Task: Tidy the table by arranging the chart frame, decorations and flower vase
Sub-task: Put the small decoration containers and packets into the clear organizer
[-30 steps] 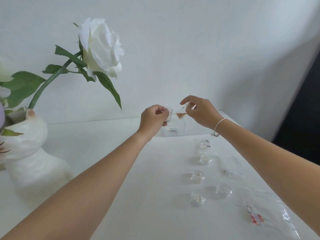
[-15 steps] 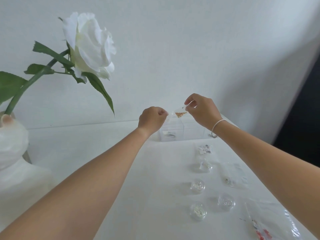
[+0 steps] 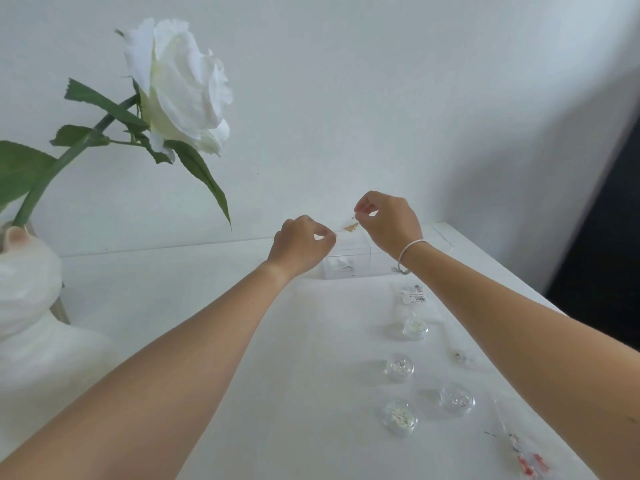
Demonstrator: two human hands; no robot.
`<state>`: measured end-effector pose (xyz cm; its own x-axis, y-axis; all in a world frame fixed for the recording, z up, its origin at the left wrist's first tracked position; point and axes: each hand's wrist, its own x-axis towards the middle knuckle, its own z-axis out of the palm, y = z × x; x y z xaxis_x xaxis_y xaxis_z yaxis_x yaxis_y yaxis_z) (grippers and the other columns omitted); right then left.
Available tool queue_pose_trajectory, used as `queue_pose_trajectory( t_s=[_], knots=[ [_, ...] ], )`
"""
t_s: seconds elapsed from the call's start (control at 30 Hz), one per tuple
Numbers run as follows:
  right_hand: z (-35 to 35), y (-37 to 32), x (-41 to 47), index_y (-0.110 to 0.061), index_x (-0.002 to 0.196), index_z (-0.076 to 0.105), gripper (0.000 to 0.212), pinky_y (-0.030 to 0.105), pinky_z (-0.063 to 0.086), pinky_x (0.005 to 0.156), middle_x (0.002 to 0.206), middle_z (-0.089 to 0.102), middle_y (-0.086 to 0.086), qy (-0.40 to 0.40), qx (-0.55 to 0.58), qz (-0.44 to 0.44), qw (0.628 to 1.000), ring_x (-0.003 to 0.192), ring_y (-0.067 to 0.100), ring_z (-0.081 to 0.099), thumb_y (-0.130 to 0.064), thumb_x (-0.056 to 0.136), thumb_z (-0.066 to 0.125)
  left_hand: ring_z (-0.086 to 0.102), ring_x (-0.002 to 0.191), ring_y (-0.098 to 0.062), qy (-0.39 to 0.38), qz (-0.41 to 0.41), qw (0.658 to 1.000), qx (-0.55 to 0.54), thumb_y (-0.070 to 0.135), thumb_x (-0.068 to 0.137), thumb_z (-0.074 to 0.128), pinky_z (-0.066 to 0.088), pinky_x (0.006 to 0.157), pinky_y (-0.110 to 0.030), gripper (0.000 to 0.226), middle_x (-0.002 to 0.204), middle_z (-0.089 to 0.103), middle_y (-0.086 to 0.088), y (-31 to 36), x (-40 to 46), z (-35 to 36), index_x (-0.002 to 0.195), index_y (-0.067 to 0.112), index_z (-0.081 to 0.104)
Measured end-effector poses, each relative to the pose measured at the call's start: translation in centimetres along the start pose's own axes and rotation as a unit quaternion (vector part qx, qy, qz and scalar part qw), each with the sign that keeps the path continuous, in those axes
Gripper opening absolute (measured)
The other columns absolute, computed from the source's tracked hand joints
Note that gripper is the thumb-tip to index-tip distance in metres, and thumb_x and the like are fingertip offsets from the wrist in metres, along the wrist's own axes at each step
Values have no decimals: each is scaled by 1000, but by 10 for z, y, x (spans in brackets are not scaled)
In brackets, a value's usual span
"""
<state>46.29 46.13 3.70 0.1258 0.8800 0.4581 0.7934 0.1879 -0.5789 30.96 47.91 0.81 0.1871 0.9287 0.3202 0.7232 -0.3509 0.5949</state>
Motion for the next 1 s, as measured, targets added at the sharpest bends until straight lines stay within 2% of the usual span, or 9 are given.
queue_pose_trajectory(
  t_s=[0.13, 0.23, 0.37, 0.53, 0.67, 0.77, 0.83, 0.9, 1.0],
  knots=[
    [8, -4, -8, -19, 92, 69, 20, 38, 45, 91, 100, 73, 0, -52, -69, -13, 996, 95, 23, 63, -18, 86, 49, 51, 101, -19, 39, 20, 998, -54, 27, 86, 50, 39, 82, -28, 22, 109, 63, -2, -2, -17, 2, 92, 25, 71],
    [6, -2, -15, -21, 92, 71, 19, 39, 42, 95, 102, 73, -4, -84, -65, -20, 994, 99, 18, 62, -25, 85, 54, 50, 90, -13, 58, 35, 994, -87, 23, 86, 52, 36, 74, -22, 20, 102, 63, 3, -2, -33, 1, 90, 25, 71],
    [-10, 5, -30, -22, 90, 71, 16, 30, 42, 83, 96, 72, -8, -58, -11, -36, 998, 85, 10, 55, -27, 84, 58, 53, 86, -11, 58, 42, 991, -115, 21, 85, 54, 35, 68, -8, 18, 91, 61, 14, 1, -56, 2, 86, 27, 71],
    [-41, 21, -59, -25, 83, 71, 9, 4, 37, 59, 77, 63, -16, -66, 25, -34, 997, 72, 3, 52, -24, 82, 62, 54, 79, 3, 34, 64, 985, -154, 19, 83, 56, 35, 64, 0, 22, 82, 60, 25, 15, -86, 7, 76, 38, 65],
    [-61, 32, -90, -27, 78, 70, 9, -2, 38, 59, 72, 62, -17, -98, 32, -33, 994, 71, 2, 53, -20, 81, 64, 56, 79, 3, -10, 68, 981, -180, 22, 83, 59, 37, 63, -2, 21, 81, 64, 24, 24, -113, 18, 76, 41, 67],
    [-68, 40, -112, -26, 85, 70, 8, -5, 35, 64, 85, 66, -11, -143, 4, -44, 989, 74, -5, 51, -21, 80, 66, 57, 82, 2, -65, 66, 977, -190, 25, 83, 60, 39, 65, -5, 17, 86, 66, 22, 27, -133, 24, 80, 41, 68],
    [-70, 45, -121, -25, 92, 69, 12, -4, 35, 67, 97, 67, -6, -158, -22, -50, 986, 75, -4, 49, -22, 80, 67, 55, 81, 7, -90, 63, 974, -197, 26, 82, 62, 38, 64, -4, 16, 85, 65, 25, 30, -143, 25, 81, 41, 68],
    [-71, 48, -127, -25, 97, 68, 17, 3, 36, 72, 105, 66, -5, -165, -43, -52, 984, 80, 0, 49, -24, 80, 67, 52, 80, 13, -109, 61, 972, -200, 28, 81, 63, 36, 64, -3, 15, 83, 64, 31, 33, -150, 25, 81, 43, 67],
    [-71, 51, -133, -27, 104, 65, 22, 23, 38, 95, 116, 63, -5, -181, -93, -58, 977, 106, 10, 52, -28, 82, 63, 50, 85, 16, -128, 67, 972, -186, 32, 80, 64, 34, 66, -1, 11, 90, 64, 29, 37, -158, 26, 86, 41, 67]
  ],
)
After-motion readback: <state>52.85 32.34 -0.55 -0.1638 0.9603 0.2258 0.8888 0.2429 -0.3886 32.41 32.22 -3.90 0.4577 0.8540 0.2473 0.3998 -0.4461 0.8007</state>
